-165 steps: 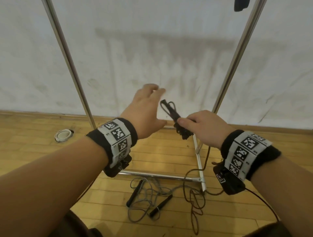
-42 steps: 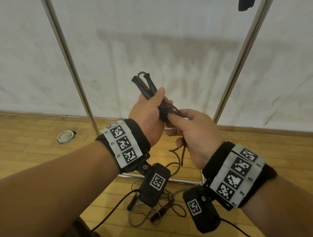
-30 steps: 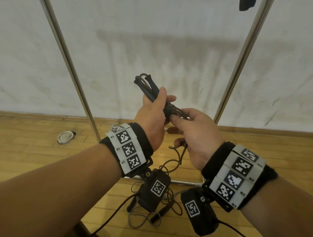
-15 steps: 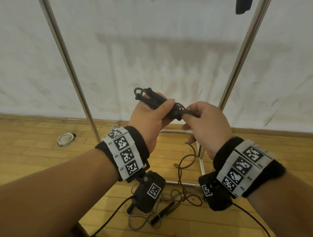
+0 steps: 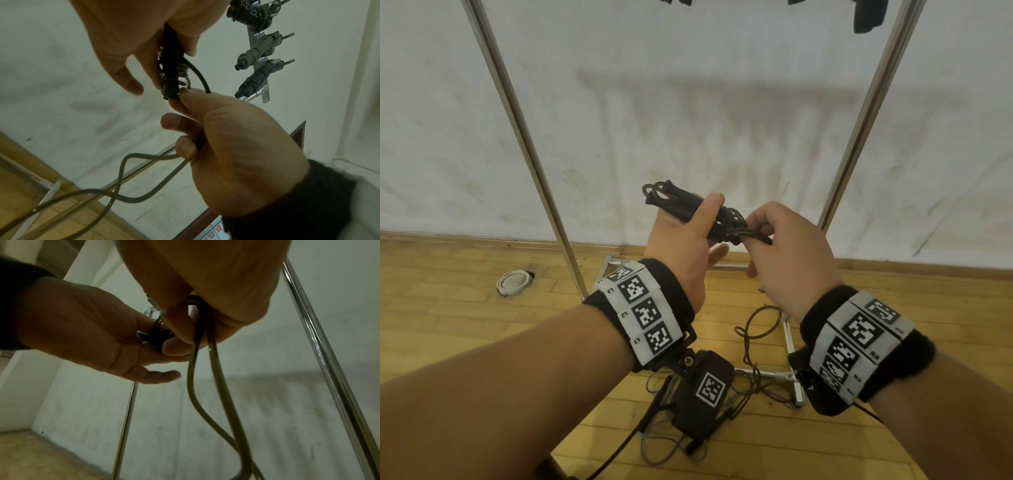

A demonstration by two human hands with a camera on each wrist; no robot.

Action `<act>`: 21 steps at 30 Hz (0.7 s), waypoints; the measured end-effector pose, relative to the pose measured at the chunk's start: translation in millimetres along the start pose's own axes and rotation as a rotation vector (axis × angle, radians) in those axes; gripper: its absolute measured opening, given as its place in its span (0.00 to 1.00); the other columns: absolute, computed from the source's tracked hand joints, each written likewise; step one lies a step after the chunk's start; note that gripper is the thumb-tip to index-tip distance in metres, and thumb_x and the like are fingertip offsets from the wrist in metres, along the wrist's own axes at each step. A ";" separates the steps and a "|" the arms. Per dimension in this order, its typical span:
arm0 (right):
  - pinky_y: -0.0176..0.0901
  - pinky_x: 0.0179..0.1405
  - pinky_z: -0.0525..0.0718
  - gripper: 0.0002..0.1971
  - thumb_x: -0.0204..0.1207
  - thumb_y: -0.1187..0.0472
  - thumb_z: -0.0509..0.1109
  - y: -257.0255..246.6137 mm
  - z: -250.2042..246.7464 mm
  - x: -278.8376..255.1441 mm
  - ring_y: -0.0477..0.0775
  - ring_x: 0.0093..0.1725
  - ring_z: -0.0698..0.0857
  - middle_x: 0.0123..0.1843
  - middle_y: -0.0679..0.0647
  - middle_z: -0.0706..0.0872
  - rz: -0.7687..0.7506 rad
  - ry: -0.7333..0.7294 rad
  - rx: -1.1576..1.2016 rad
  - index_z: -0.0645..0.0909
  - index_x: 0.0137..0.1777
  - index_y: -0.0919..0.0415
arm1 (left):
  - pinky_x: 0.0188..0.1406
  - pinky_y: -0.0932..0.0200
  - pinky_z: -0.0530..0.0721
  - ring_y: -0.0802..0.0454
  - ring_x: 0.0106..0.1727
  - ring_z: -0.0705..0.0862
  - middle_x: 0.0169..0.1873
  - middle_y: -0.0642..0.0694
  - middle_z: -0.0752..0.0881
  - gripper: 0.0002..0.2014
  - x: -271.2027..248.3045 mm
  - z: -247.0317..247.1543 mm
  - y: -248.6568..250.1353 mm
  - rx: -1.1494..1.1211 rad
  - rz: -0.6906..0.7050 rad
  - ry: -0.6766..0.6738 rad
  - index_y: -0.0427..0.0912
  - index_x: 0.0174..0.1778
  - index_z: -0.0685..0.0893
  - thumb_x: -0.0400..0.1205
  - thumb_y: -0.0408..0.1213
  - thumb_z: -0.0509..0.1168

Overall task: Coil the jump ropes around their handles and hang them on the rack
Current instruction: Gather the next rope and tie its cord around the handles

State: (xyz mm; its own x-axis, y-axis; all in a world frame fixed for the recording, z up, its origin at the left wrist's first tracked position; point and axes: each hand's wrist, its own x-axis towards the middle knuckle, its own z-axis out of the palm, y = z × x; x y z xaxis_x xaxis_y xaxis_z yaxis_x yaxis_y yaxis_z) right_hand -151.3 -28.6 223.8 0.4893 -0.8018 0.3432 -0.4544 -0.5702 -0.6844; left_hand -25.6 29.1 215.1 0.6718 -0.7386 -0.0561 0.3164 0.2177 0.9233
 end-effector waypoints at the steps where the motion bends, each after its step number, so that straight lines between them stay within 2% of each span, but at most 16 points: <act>1: 0.44 0.35 0.89 0.07 0.85 0.58 0.69 -0.2 1.0 0.0 0.44 0.34 0.88 0.43 0.41 0.85 -0.004 -0.001 -0.017 0.78 0.53 0.42 | 0.52 0.44 0.94 0.42 0.56 0.94 0.50 0.43 0.94 0.17 -0.9 0.7 0.1 -0.031 -0.023 0.008 0.38 0.66 0.86 0.85 0.43 0.76; 3: 0.50 0.39 0.91 0.06 0.85 0.58 0.67 -1.7 3.2 -0.8 0.47 0.37 0.88 0.44 0.43 0.85 -0.014 -0.003 -0.056 0.77 0.54 0.43 | 0.53 0.41 0.95 0.39 0.55 0.95 0.48 0.41 0.94 0.17 -2.5 2.3 0.0 -0.089 -0.054 0.015 0.36 0.67 0.85 0.86 0.41 0.75; 5: 0.50 0.39 0.90 0.06 0.86 0.59 0.66 -3.6 6.0 -1.7 0.47 0.39 0.87 0.44 0.44 0.84 -0.028 -0.001 -0.087 0.75 0.55 0.45 | 0.52 0.41 0.95 0.38 0.54 0.95 0.49 0.40 0.94 0.15 -3.5 4.0 -1.0 -0.138 -0.067 0.028 0.37 0.66 0.84 0.87 0.39 0.74; 9: 0.38 0.36 0.82 0.07 0.86 0.59 0.65 -5.0 10.5 -0.4 0.43 0.41 0.82 0.46 0.45 0.84 0.013 -0.011 -0.118 0.73 0.59 0.48 | 0.51 0.42 0.95 0.43 0.52 0.96 0.48 0.45 0.95 0.12 -2.7 6.6 -5.8 -0.139 -0.068 0.054 0.40 0.63 0.85 0.88 0.41 0.73; 11: 0.37 0.33 0.79 0.08 0.86 0.59 0.64 -5.4 12.4 0.8 0.43 0.40 0.82 0.46 0.46 0.84 0.065 -0.024 -0.098 0.73 0.61 0.49 | 0.51 0.42 0.95 0.44 0.50 0.96 0.44 0.48 0.95 0.11 -2.4 8.0 -7.4 -0.143 -0.078 0.053 0.41 0.62 0.85 0.88 0.41 0.72; 13: 0.43 0.32 0.85 0.09 0.86 0.60 0.64 -7.1 14.6 0.7 0.48 0.38 0.85 0.45 0.49 0.84 0.116 -0.046 -0.033 0.71 0.62 0.49 | 0.49 0.44 0.95 0.46 0.49 0.96 0.43 0.49 0.96 0.11 -1.6 9.1 -8.2 -0.135 -0.082 0.053 0.42 0.62 0.85 0.88 0.42 0.72; 15: 0.50 0.35 0.91 0.09 0.86 0.60 0.64 -9.4 14.7 -0.3 0.51 0.38 0.87 0.45 0.51 0.85 0.157 -0.056 0.048 0.70 0.62 0.48 | 0.47 0.47 0.94 0.46 0.50 0.96 0.48 0.46 0.95 0.13 -0.1 10.5 -8.5 -0.088 -0.073 0.041 0.41 0.64 0.86 0.88 0.44 0.72; 18: 0.54 0.38 0.92 0.09 0.86 0.60 0.64 -11.7 11.9 -1.5 0.54 0.38 0.88 0.47 0.51 0.86 0.166 -0.084 0.086 0.70 0.61 0.45 | 0.47 0.44 0.95 0.44 0.50 0.96 0.50 0.41 0.94 0.13 3.3 11.7 -8.8 0.018 -0.037 -0.013 0.40 0.63 0.86 0.87 0.43 0.73; 21: 0.52 0.30 0.92 0.06 0.86 0.59 0.66 -9.0 -0.1 1.0 0.51 0.29 0.88 0.41 0.51 0.90 0.144 -0.162 0.072 0.75 0.57 0.47 | 0.42 0.48 0.93 0.43 0.48 0.95 0.49 0.39 0.94 0.07 8.1 7.8 -5.3 0.123 -0.023 -0.088 0.40 0.58 0.84 0.88 0.38 0.72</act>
State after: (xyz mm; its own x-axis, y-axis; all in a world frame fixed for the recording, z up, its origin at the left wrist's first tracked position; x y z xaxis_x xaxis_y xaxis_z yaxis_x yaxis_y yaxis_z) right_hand -146.8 -24.2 230.3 0.5391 -0.8315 0.1343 -0.4765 -0.4326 -0.7654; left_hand -27.1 17.0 212.8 0.6020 -0.7970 -0.0495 0.2430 0.1238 0.9621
